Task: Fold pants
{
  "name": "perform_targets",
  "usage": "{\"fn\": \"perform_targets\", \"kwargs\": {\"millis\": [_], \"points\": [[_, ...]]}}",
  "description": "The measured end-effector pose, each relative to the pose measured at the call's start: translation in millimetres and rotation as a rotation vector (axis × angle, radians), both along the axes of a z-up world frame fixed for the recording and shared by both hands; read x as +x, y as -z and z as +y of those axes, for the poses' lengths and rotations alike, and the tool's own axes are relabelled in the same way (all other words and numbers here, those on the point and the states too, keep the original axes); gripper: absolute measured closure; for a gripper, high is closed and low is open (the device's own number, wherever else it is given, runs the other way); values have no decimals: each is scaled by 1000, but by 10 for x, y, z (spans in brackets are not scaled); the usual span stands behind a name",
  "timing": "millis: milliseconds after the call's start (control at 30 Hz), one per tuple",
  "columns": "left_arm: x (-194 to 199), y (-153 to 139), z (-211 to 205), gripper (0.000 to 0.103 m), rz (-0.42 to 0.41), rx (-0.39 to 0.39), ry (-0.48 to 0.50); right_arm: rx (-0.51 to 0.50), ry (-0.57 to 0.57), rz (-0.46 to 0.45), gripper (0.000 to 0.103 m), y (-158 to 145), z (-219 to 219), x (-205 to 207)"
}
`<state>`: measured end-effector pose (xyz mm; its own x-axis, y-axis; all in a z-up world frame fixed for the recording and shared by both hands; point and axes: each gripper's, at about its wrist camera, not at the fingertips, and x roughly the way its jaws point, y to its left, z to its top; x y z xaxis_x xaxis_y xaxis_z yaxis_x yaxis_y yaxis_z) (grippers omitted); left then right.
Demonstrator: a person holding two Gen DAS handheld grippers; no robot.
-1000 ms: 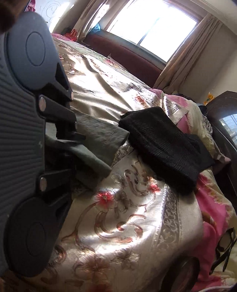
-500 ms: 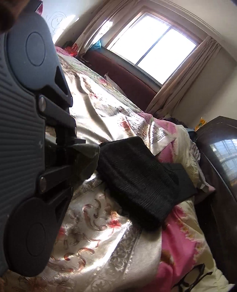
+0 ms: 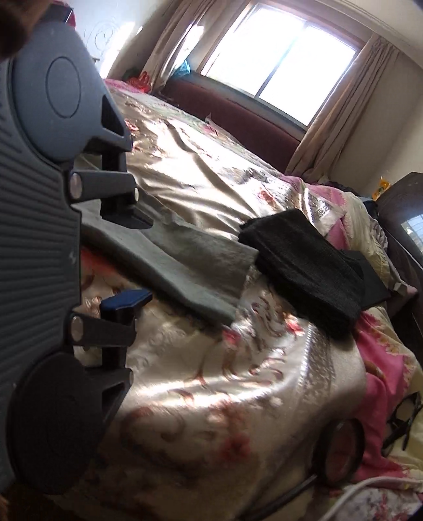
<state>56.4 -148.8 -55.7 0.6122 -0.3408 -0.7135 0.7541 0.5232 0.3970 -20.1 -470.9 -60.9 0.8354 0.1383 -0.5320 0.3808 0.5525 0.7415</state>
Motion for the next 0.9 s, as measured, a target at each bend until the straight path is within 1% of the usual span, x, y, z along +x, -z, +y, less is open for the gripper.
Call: {"fn": "perform_targets", "kwargs": {"millis": [67,100,167,267,300,367,433,467,533,600,633,667,700,733,867,900], "points": [[-1,-13,-14,42,1,10,-1,43,13,16,58,132,49,175],[-6,-19,-20,42,-1,17,4,49,13,8,59,188,65,281],[-2,-20,-30,42,-2,27,8,46,50,32,59,270,77,437],[43,-13,-60,42,13,25,0,63,80,-22,60,293,77,518],[66,-18,-73,42,17,23,-4,70,85,-37,63,278,82,508],[117,-41,-103,41,25,12,-19,78,75,-92,65,255,82,414],[158,-77,-111,41,35,-18,-33,113,74,-146,64,317,69,338],[177,-88,-118,41,42,-31,-37,122,74,-157,68,361,50,370],[212,-80,-158,41,51,-43,-46,131,63,-132,68,415,20,521],[232,-65,-219,41,48,-52,-58,154,40,-154,69,457,39,703],[248,-59,-257,41,52,-63,-70,164,35,-140,71,478,53,761],[261,-55,-284,41,60,-70,-80,154,35,-100,90,479,82,832],[272,-52,-313,42,67,-76,-88,149,25,-58,100,481,90,879],[278,-53,-328,42,67,-78,-91,168,26,-53,100,484,63,866],[292,-99,-367,42,68,-101,-94,244,100,-160,100,400,-187,506],[278,-130,-385,42,64,-118,-88,233,124,-175,100,372,-243,419]]}}
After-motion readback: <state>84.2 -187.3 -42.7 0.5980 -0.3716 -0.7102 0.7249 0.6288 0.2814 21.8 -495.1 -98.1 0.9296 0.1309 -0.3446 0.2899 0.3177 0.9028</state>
